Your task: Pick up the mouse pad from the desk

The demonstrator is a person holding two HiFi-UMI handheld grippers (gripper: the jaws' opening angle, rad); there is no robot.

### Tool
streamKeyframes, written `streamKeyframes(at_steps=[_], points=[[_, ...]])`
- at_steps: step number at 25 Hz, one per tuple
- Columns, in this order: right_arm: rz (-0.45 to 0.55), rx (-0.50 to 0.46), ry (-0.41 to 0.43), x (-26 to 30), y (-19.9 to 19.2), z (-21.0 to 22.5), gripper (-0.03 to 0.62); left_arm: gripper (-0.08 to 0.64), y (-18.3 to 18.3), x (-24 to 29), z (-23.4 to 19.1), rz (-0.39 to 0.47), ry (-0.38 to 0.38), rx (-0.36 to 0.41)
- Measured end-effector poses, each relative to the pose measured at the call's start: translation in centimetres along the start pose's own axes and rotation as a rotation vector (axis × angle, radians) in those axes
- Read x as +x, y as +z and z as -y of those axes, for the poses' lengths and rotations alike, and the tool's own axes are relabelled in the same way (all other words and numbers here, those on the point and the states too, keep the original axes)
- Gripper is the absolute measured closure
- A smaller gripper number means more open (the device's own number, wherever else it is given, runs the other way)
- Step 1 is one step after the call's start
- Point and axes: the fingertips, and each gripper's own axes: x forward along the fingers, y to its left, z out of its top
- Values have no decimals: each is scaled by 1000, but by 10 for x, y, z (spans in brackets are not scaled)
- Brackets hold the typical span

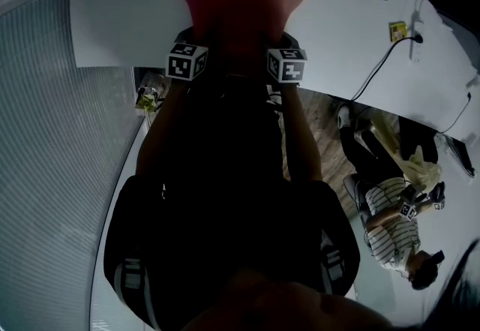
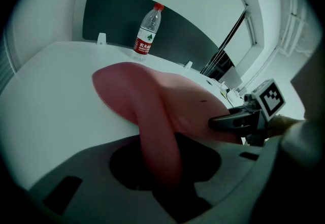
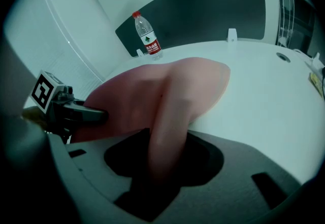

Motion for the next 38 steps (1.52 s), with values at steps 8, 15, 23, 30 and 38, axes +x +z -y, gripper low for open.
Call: streamKeyframes(at_steps=[8, 15, 23, 30, 38], points=[[21, 4, 1, -8, 4, -7, 450, 486, 4, -8, 6, 34, -14, 7], [43, -5, 11, -16, 3, -18, 479, 511, 3, -22, 12, 66, -31, 14], [66, -12, -1, -32, 2, -29, 499, 517, 3, -39, 19, 98, -49, 33], [97, -19, -22, -48, 3, -44, 520, 517, 1, -55, 24, 132, -60, 47], [154, -15, -48, -51, -13, -55, 536, 521, -2, -80, 26, 190, -65, 88]])
